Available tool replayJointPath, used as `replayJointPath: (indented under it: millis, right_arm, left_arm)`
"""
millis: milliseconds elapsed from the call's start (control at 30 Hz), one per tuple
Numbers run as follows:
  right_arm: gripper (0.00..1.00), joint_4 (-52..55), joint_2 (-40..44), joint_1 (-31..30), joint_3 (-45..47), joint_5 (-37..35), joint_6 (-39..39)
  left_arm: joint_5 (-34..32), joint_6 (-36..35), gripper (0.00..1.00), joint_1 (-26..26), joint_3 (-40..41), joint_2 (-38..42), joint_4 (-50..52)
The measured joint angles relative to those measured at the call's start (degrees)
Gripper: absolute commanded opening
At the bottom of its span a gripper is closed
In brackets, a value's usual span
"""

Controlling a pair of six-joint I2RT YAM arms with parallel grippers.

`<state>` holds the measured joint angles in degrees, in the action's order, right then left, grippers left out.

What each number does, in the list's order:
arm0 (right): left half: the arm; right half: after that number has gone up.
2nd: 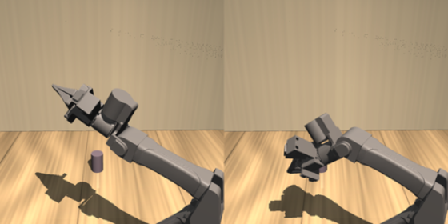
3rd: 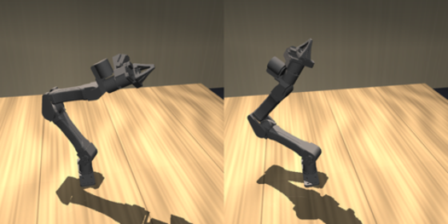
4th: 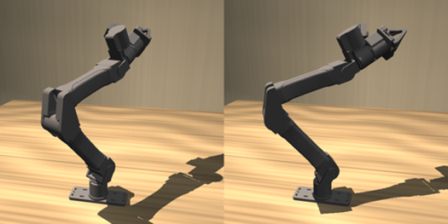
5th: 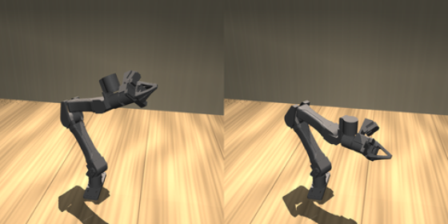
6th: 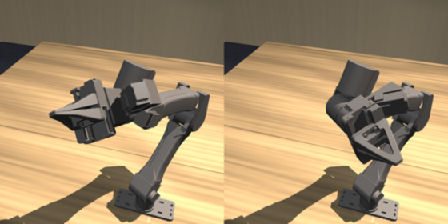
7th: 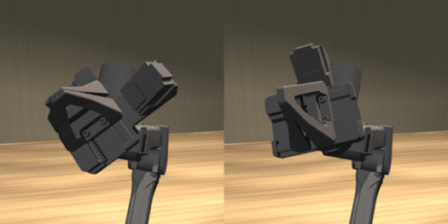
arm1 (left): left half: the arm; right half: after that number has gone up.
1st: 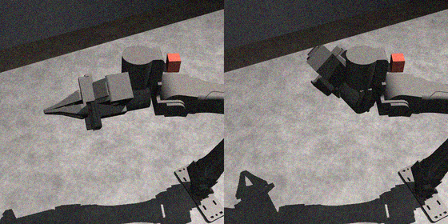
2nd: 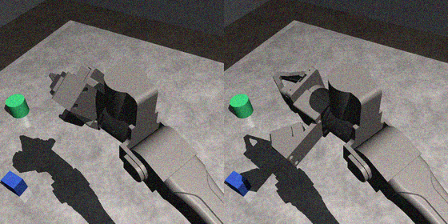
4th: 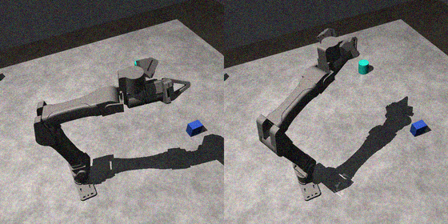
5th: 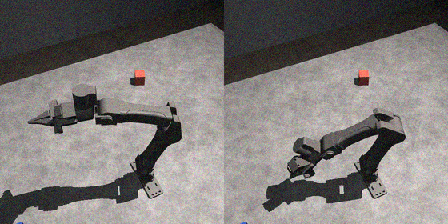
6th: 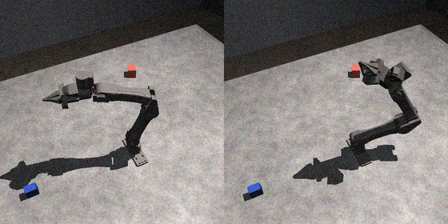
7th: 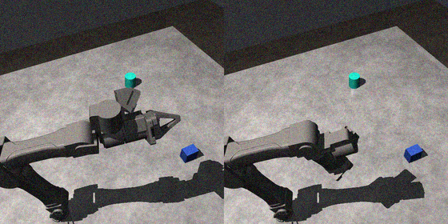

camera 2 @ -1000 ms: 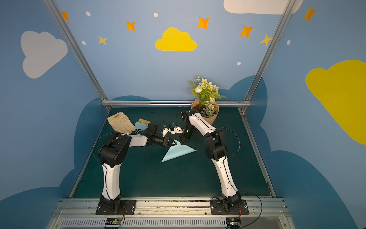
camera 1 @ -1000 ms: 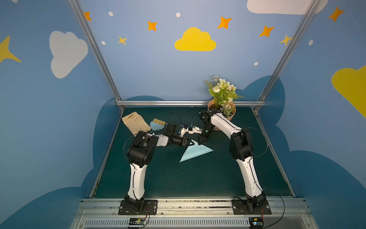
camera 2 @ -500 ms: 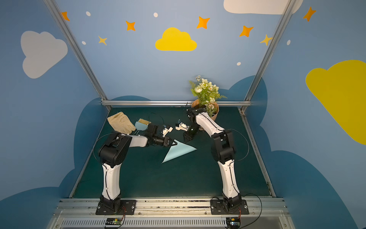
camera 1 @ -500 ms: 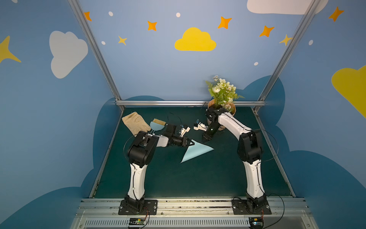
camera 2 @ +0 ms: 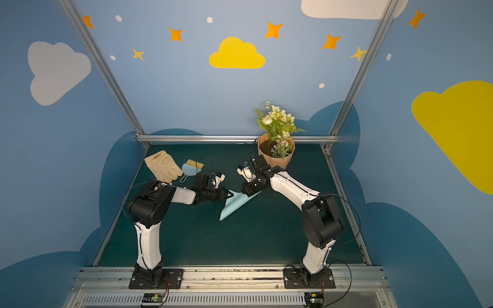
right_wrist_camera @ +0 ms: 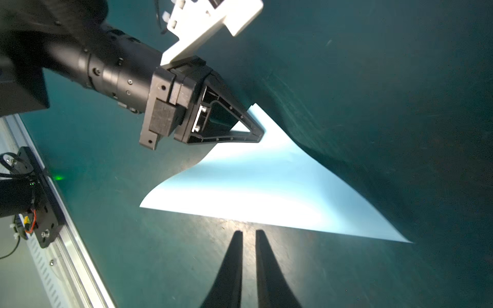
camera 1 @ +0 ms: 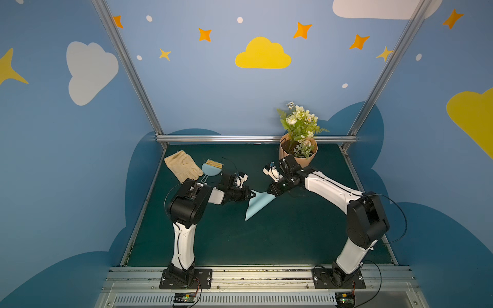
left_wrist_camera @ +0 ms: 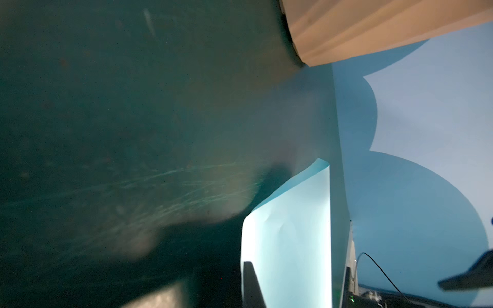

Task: Fold the square paper diagonally
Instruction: Fold the paper at the center of the board.

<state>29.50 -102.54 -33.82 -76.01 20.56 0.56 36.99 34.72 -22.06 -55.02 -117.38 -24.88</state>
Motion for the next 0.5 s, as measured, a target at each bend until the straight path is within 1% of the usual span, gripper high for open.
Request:
replayJointPath:
  millis: [100,233,500]
  right_arm:
    - [0.12,-3.3,-3.4,-1.4,-0.4,-0.2,3.2]
    - [0.11,-4.5,-7.9,-2.6,-2.6,-1.0,5.5]
    - [0.09,-4.9,-10.9,-3.5,-3.5,-1.3,11.0]
  left_arm:
    - [-4.0,-1.0,0.03,-1.3,1.2,1.2,-0.1]
    - [-8.2,-1.7,0.03,-2.5,1.4,2.3,1.0]
    - [-12.6,-1.3,0.03,-3.8,0.7,3.1,3.5]
